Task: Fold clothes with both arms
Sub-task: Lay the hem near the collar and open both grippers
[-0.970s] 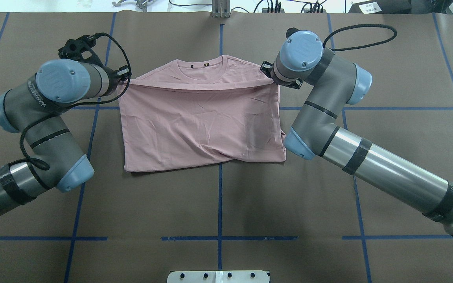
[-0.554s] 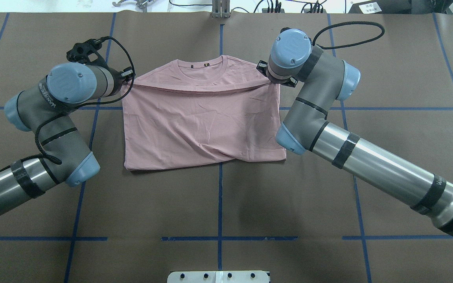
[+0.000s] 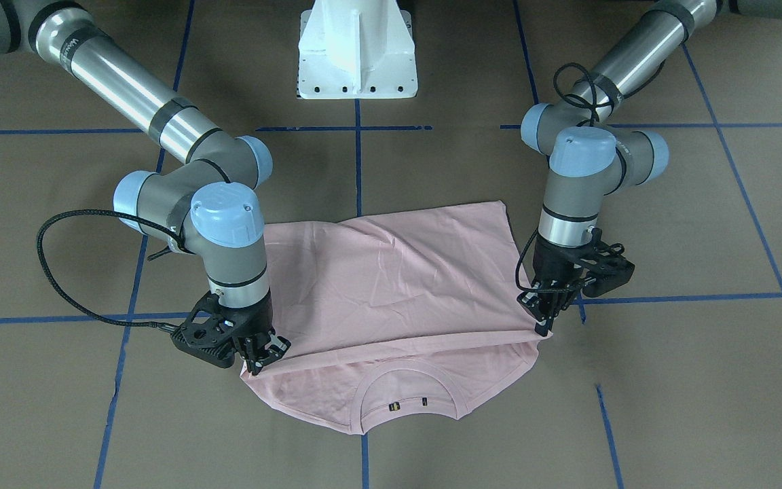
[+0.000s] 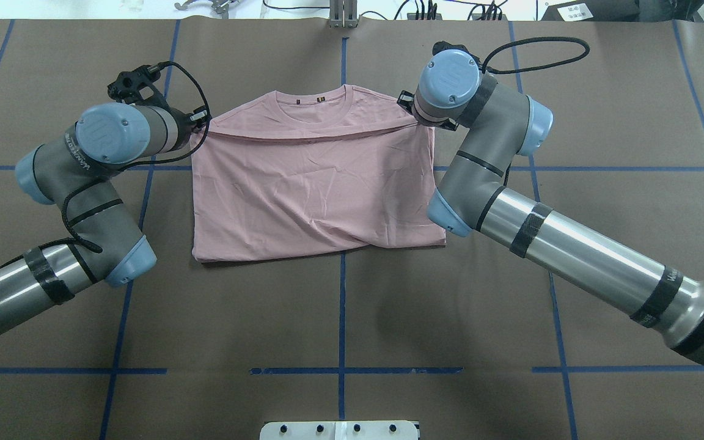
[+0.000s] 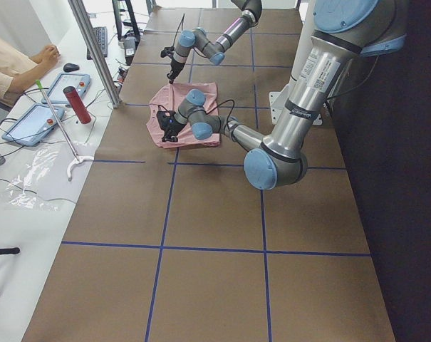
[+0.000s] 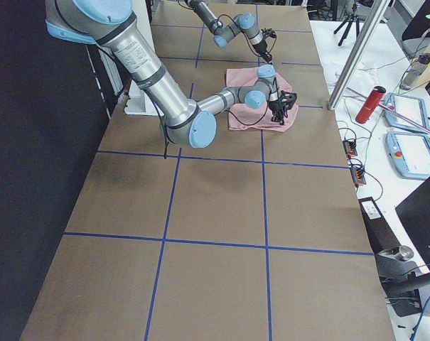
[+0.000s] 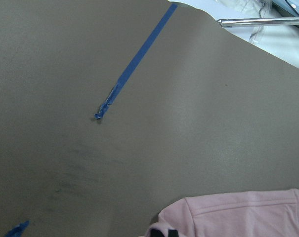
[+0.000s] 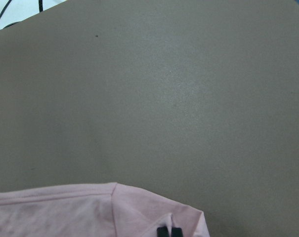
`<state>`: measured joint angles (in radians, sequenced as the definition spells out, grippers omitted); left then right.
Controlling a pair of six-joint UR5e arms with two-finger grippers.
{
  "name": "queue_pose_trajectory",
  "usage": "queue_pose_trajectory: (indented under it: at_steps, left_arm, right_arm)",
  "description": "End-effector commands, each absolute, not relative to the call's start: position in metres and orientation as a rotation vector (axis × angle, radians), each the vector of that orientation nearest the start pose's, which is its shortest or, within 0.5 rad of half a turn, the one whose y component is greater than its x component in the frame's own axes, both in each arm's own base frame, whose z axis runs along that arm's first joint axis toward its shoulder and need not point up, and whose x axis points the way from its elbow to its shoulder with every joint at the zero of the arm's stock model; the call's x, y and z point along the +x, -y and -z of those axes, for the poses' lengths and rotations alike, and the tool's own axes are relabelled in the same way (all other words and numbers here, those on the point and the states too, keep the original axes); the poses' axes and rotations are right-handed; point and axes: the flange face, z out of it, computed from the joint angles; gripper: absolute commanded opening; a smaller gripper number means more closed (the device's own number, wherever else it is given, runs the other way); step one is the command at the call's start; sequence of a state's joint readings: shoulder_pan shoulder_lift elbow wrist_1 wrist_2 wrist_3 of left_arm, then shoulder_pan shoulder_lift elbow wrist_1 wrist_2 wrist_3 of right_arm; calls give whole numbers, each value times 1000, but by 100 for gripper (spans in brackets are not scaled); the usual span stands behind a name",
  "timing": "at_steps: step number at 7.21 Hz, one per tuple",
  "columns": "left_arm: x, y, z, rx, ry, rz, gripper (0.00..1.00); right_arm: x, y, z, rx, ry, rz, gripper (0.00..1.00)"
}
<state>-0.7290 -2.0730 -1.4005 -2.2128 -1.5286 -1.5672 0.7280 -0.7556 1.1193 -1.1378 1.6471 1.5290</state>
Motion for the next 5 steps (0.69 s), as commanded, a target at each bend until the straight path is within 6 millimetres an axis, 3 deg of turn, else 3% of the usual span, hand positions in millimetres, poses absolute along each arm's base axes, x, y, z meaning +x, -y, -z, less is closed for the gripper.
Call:
queue_pose_trajectory:
  at_steps: [1,2,3,4,5]
  left_arm:
    - [442,579,-383,395,-925,683,19]
    - [443,578,-385,393,-922,682,25]
    - [444,576,-389,390,-916,680,31]
    - [444,576,-392,388,-912,680,36]
    - [442,576,-388,394,-933,680,37]
  right_arm:
    - [-523,640,-312,240,778,-623,0]
    - [-523,640,-313,239,777,-623,0]
    - [-522,640,-313,241,776,-623,32]
    - [-523,640,-314,245,773,-620,76]
    - [-521,641,-313,260,771,-626,100]
